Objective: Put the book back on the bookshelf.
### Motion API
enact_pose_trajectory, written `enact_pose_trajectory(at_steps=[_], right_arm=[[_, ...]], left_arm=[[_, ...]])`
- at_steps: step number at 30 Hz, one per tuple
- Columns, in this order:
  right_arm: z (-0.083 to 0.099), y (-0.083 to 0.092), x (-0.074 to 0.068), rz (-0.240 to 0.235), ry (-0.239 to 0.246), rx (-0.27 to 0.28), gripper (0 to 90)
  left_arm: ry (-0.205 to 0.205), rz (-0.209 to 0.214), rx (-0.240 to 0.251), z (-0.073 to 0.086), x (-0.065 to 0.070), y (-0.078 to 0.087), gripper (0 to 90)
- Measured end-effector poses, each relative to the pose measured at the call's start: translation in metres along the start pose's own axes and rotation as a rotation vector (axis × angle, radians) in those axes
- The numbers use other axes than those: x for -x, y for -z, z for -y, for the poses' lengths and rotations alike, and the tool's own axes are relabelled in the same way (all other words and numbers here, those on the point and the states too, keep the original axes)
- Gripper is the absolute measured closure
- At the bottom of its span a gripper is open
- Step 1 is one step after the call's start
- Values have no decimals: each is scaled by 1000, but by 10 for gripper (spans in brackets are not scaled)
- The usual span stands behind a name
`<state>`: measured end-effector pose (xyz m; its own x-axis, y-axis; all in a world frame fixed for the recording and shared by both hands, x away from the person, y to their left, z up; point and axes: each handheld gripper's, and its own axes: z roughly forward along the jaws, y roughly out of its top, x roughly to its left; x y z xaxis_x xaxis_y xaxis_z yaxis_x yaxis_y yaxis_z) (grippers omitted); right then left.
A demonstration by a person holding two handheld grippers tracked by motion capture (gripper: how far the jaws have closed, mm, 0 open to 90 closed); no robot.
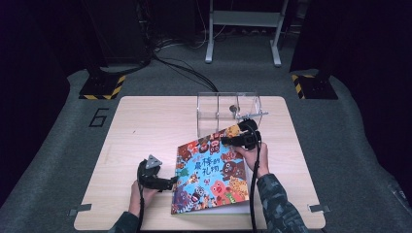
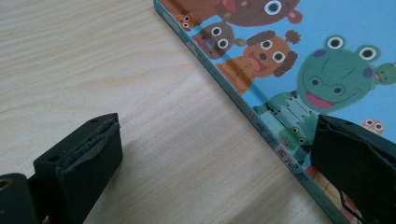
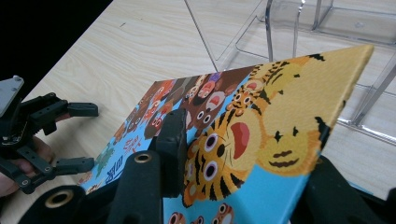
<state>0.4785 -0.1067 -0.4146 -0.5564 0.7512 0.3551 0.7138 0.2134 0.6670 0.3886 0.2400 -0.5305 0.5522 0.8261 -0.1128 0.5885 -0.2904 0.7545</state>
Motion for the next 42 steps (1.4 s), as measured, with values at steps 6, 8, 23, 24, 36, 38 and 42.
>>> enact_pose_trajectory(at_steps=[6,8,23,24,36,38,42], right_arm=[[0,1,-2,7,25,10,602],[1,1,-2,7,33,17,602],[8,7,-7,20,99,71,603],[9,8,-8,23,94,74,603],[16,17,-15,28,160,147,601],[17,19,-17,31,164,156,600],[18,23,-22,35,188,178,600]], left_arm=[[0,0,-2,0,0,0,21],[3,1,1,0,0,0,21],[28,26,10,0,-4,2,15],[29,30,10,0,-4,2,12],[81,130,22,-12,-10,7,0],[83,145,24,-15,-9,9,0],[81,173,26,-21,-6,11,0]])
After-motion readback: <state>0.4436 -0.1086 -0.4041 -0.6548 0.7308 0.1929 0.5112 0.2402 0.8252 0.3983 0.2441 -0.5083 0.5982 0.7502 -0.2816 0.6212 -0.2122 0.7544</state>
